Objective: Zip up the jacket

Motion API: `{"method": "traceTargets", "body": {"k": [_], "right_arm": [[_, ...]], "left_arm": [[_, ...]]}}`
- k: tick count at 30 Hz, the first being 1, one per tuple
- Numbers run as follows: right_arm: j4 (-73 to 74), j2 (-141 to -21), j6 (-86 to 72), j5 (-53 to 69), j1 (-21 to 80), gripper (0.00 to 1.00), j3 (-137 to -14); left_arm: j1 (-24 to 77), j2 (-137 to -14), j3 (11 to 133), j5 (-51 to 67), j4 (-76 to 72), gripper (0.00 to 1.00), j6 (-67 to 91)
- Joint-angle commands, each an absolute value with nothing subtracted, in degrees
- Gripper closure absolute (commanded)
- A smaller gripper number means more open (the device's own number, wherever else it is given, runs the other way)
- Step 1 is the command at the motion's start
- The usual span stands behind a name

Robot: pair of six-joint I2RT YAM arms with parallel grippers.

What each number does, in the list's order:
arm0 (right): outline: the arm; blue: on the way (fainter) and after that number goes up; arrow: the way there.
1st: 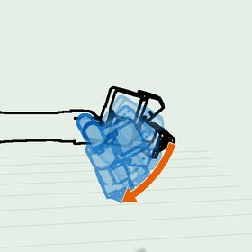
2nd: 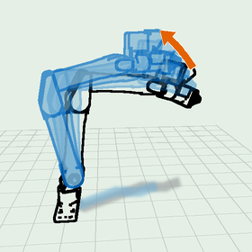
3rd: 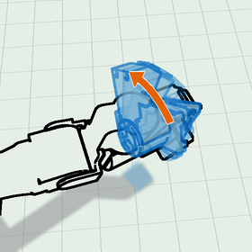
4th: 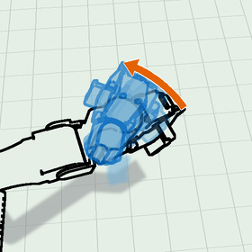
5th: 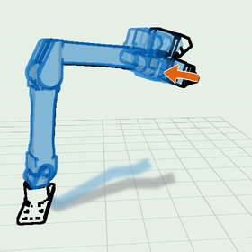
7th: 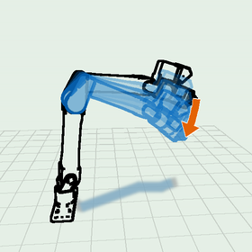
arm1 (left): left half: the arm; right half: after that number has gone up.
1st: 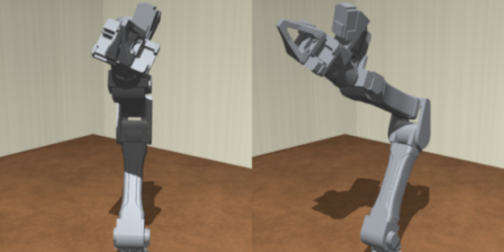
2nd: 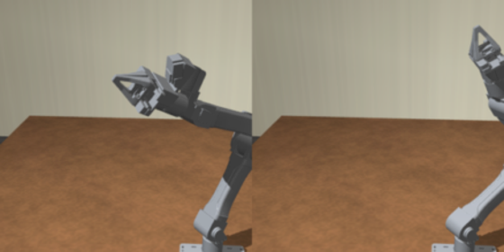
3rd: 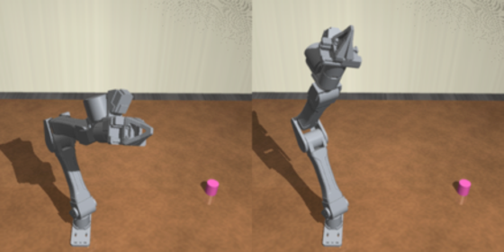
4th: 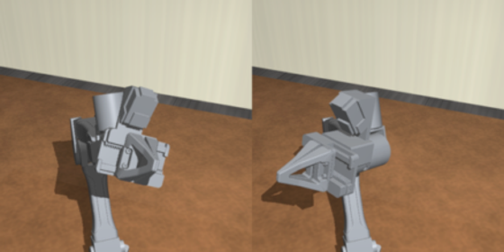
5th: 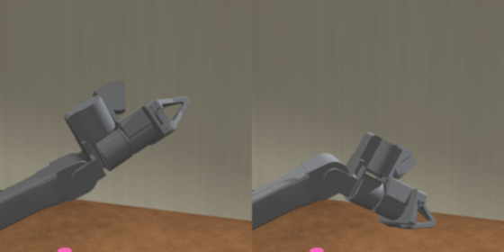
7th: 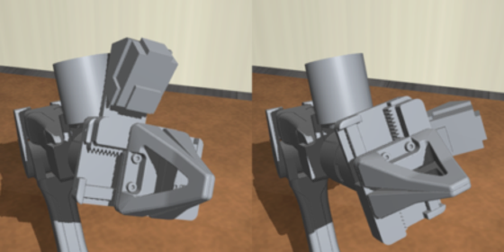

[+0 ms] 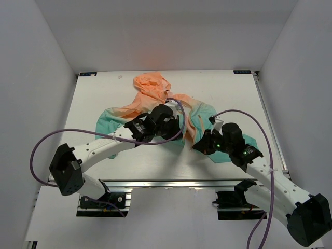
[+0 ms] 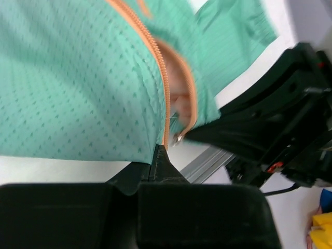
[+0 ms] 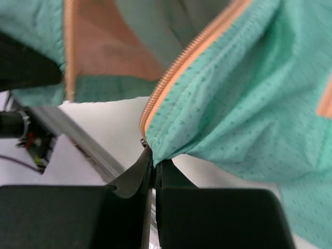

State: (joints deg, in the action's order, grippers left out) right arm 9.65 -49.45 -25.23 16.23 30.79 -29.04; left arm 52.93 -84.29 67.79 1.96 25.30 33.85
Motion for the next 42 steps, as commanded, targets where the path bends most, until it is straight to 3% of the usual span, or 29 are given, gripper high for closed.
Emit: {"method": "traceTargets", "body": {"k": [1, 19, 42], "right_arm": [[0.27, -47.73, -22.50, 25.12, 30.32, 1.00, -28.65], [-12.56, -50.18, -27.16, 33.47, 29.09, 1.00, -27.16], [-12.22, -47.11, -28.83, 35.15, 28.48, 1.00, -27.24]], "left_arm": [[52.82, -80.08, 64.27, 2.99, 17.42, 1.00, 33.22], [52.29, -71.99, 50.19, 5.98, -4.03, 1.00, 38.40], [52.12, -68.99, 46.93, 3.43, -5.54, 1.00, 39.38]]}}
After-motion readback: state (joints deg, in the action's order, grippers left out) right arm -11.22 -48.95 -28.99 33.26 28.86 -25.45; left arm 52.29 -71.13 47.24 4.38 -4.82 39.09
